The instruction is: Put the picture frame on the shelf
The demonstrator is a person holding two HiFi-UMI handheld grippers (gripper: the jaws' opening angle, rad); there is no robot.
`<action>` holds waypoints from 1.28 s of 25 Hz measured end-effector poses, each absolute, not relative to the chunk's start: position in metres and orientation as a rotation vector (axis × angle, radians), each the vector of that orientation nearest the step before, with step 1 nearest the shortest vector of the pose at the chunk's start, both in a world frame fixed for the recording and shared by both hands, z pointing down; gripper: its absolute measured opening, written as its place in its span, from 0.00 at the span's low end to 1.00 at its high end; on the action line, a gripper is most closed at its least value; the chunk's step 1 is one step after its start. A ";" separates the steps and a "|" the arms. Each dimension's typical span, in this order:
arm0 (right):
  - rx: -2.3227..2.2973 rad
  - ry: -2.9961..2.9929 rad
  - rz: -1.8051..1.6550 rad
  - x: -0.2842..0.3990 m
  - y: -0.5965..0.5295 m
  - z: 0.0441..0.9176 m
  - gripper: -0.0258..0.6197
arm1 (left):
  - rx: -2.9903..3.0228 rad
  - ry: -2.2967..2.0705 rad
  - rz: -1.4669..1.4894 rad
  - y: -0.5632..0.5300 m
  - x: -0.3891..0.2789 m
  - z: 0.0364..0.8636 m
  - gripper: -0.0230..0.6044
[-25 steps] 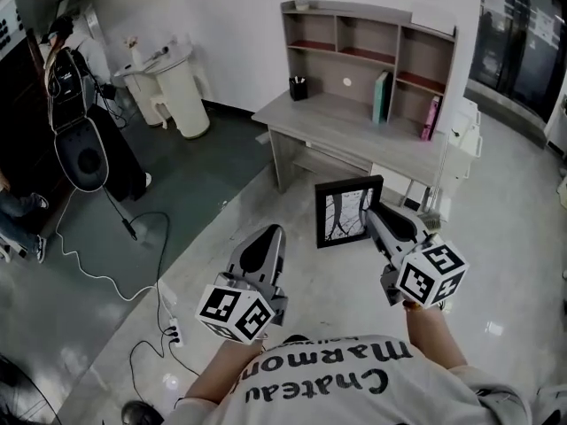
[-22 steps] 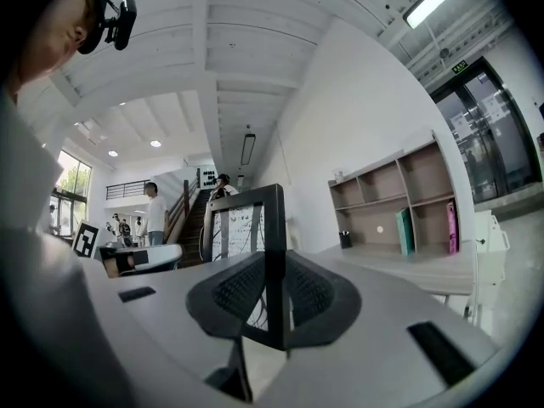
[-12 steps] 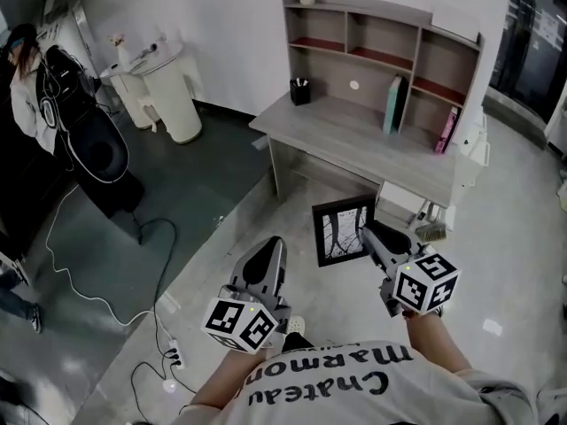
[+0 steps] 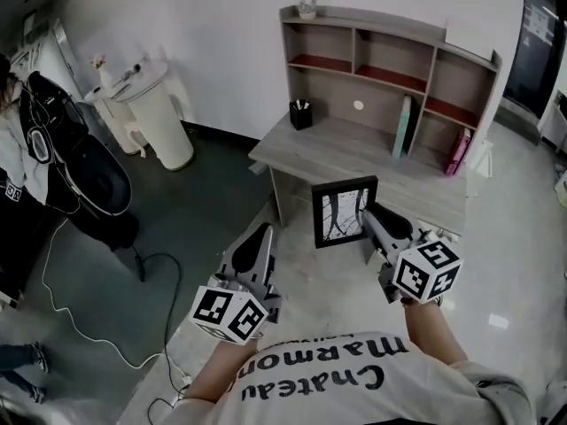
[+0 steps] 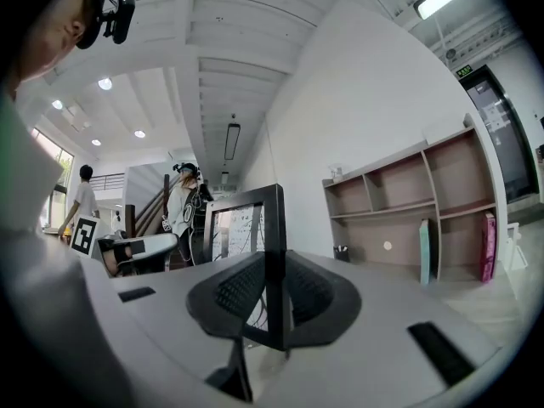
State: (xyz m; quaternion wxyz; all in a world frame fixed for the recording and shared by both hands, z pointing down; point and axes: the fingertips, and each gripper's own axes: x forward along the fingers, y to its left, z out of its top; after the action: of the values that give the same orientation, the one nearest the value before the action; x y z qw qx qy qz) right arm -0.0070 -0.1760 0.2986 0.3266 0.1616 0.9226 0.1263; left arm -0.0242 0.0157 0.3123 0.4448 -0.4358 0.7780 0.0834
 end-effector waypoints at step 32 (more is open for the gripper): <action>0.356 2.420 0.295 -0.136 -0.207 0.168 0.16 | -1.142 1.877 0.102 -0.011 -0.144 0.157 0.07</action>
State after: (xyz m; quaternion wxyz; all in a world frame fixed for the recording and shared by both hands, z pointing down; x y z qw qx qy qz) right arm -0.1364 -0.2071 0.1676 0.3326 0.1361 0.9263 0.1131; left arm -0.1442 -0.0109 0.1570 0.4538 -0.4628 0.7604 0.0412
